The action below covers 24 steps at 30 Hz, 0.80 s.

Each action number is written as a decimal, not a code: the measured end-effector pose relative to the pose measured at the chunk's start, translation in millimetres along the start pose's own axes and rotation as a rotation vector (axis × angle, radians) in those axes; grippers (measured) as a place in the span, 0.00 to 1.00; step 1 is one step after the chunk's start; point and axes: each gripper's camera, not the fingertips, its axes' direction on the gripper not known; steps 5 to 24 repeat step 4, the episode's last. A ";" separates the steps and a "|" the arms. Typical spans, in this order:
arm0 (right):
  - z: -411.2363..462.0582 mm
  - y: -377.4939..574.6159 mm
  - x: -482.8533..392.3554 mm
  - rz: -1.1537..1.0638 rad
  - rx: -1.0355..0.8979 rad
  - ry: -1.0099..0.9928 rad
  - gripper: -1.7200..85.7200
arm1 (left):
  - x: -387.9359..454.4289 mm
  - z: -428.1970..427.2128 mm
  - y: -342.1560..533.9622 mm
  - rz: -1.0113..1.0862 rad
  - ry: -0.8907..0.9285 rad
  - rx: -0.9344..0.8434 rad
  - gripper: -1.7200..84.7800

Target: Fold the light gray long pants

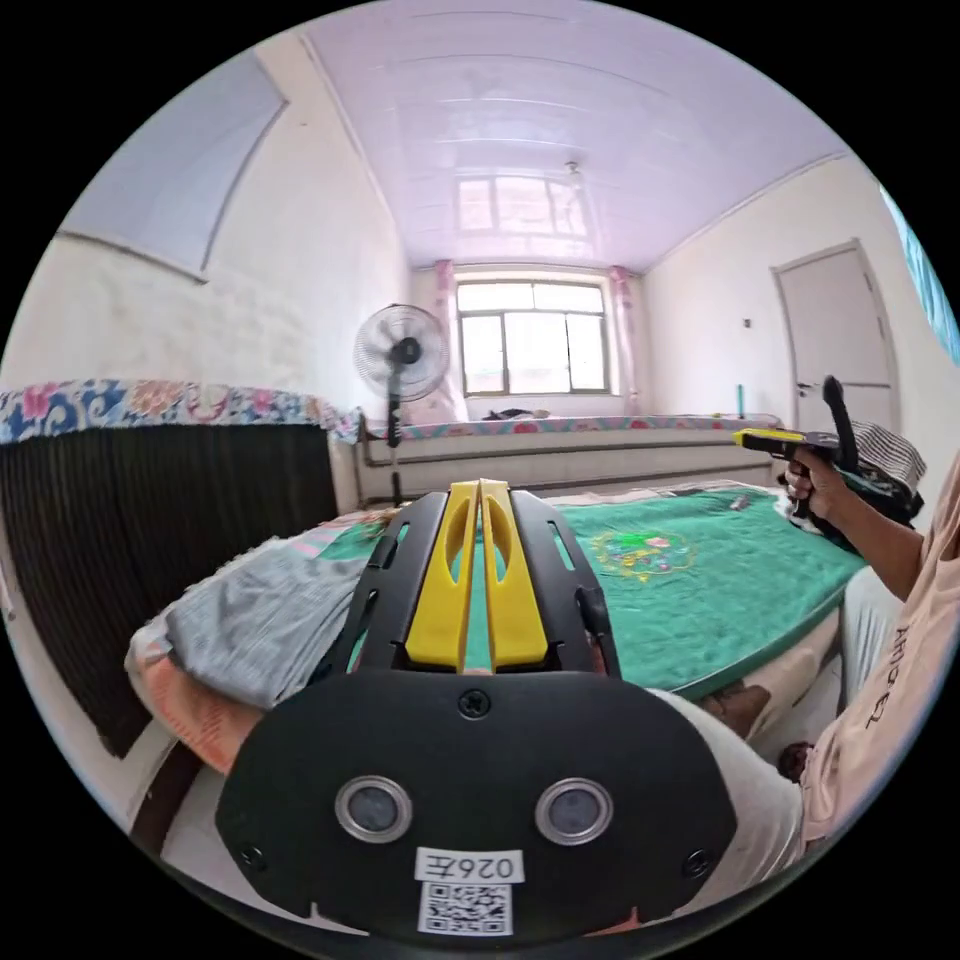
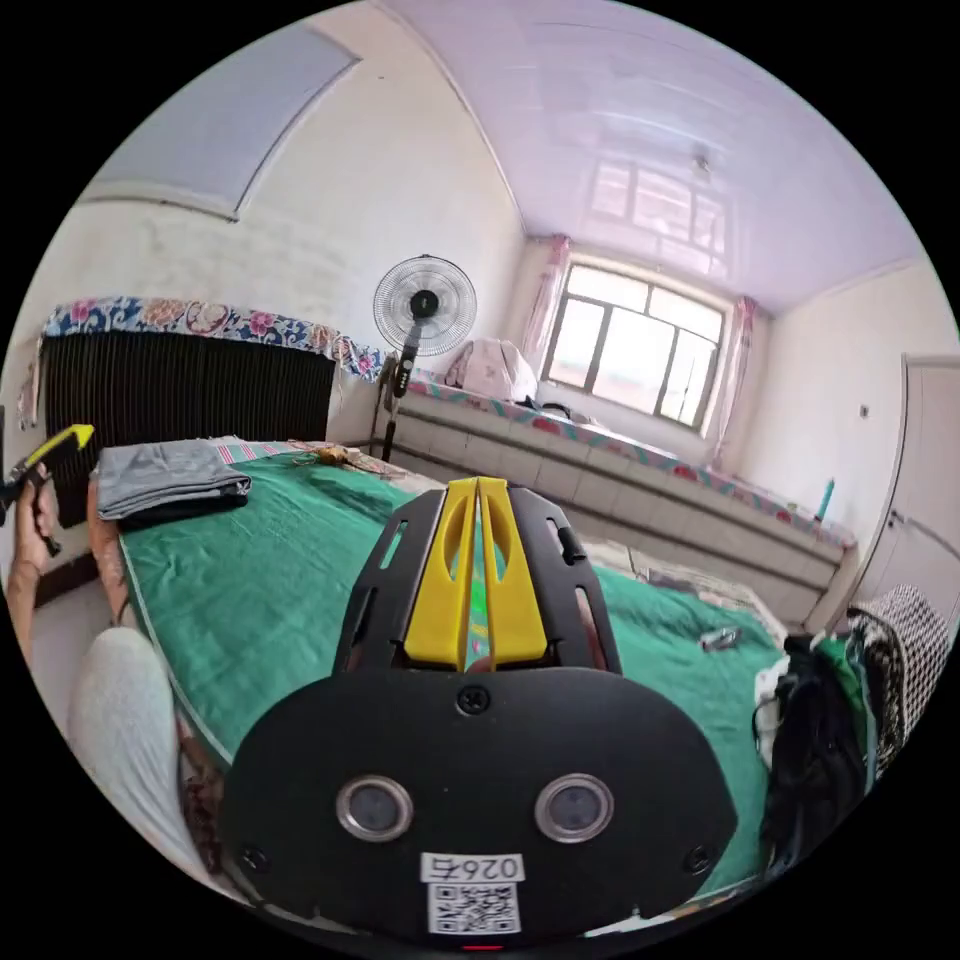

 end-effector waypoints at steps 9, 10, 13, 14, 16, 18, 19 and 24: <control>-90.0 63.7 116.1 0.142 -0.165 -0.098 0.01 | 137.6 76.3 -45.6 0.112 0.348 -0.017 0.01; -90.0 63.7 116.1 0.142 -0.165 -0.098 0.01 | 137.6 76.3 -45.6 0.112 0.348 -0.017 0.01; -90.0 63.7 116.1 0.142 -0.165 -0.098 0.01 | 137.6 76.3 -45.6 0.112 0.348 -0.017 0.01; -90.0 63.7 116.1 0.142 -0.165 -0.098 0.01 | 137.6 76.3 -45.6 0.112 0.348 -0.017 0.01; -90.0 63.7 116.1 0.142 -0.165 -0.098 0.01 | 137.6 76.3 -45.6 0.112 0.348 -0.017 0.01; -90.0 63.7 116.1 0.142 -0.165 -0.098 0.01 | 137.6 76.3 -45.6 0.112 0.348 -0.017 0.01; -90.0 63.7 116.1 0.142 -0.165 -0.098 0.01 | 137.6 76.3 -45.6 0.112 0.348 -0.017 0.01; -90.0 63.7 116.1 0.142 -0.165 -0.098 0.01 | 137.6 76.3 -45.6 0.112 0.348 -0.017 0.01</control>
